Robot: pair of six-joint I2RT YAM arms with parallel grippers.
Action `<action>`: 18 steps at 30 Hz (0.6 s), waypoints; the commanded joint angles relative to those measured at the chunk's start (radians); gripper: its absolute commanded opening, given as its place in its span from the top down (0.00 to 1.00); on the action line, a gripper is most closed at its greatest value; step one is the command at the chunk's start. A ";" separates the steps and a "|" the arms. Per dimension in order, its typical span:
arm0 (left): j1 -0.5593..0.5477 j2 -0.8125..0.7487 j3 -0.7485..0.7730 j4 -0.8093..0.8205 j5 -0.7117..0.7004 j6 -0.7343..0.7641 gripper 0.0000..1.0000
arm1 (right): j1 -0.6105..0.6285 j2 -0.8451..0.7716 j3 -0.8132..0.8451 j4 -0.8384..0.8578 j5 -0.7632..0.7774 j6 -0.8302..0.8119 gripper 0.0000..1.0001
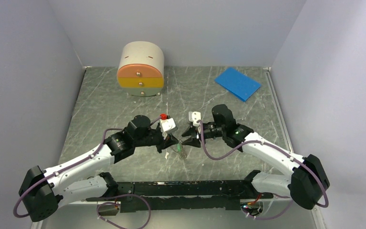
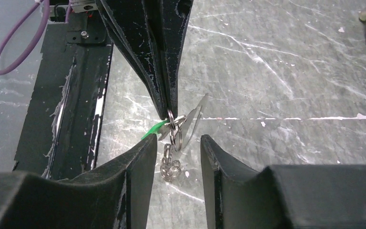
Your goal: Remove the keys from the keyring
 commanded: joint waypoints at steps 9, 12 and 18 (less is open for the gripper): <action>0.002 -0.015 0.032 0.028 0.020 0.009 0.98 | 0.003 0.019 -0.023 0.079 -0.064 -0.027 0.84; 0.001 -0.033 0.024 0.031 0.011 0.000 0.98 | 0.003 0.006 -0.035 0.077 -0.056 -0.029 0.84; 0.001 -0.035 0.029 0.027 0.016 -0.005 0.97 | 0.003 0.002 -0.041 0.076 -0.064 -0.029 0.82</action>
